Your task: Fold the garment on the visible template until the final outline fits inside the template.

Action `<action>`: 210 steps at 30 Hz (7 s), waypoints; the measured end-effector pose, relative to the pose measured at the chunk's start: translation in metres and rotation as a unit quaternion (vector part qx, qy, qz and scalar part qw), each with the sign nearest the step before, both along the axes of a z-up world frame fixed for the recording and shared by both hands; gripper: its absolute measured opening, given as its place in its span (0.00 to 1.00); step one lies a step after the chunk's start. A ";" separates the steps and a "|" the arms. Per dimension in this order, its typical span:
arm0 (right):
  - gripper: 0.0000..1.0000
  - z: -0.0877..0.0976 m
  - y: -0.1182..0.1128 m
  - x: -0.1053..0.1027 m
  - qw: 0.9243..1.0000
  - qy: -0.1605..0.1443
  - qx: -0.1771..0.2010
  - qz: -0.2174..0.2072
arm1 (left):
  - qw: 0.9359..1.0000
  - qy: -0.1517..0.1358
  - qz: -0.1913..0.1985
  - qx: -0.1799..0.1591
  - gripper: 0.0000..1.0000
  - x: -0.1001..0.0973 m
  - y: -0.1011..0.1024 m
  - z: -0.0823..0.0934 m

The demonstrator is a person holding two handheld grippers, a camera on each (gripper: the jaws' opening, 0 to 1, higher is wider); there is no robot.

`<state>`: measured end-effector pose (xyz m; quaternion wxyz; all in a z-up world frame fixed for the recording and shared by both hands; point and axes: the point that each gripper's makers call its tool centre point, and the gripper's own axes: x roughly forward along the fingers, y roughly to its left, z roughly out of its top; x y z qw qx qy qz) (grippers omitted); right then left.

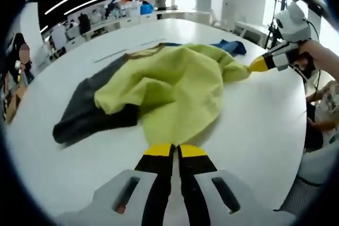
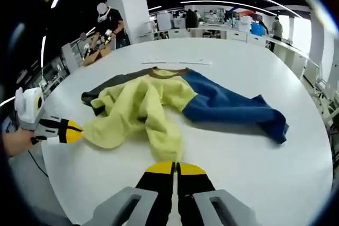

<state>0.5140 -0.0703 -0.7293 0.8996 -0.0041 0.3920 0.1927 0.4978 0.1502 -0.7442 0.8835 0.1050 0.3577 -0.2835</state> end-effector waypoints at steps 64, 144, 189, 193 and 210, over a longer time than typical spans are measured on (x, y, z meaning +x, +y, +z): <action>0.00 0.010 -0.007 -0.001 1.000 0.000 -0.001 0.002 | 0.996 -0.022 0.070 -0.041 0.00 0.009 0.027 0.018; 0.00 0.006 -0.027 -0.151 0.996 0.084 -0.022 -0.005 | 0.986 0.057 0.144 -0.065 0.00 -0.119 0.112 0.027; 0.21 -0.001 -0.040 -0.157 0.997 0.058 -0.004 -0.044 | 0.992 0.052 0.114 -0.029 0.29 -0.130 0.106 0.015; 0.30 0.009 -0.041 -0.148 0.998 0.034 0.016 -0.056 | 0.992 0.043 0.111 -0.033 0.40 -0.126 0.105 0.019; 0.72 0.031 -0.056 -0.107 0.996 -0.046 0.035 -0.071 | 0.993 -0.011 0.100 -0.065 0.76 -0.107 0.098 0.039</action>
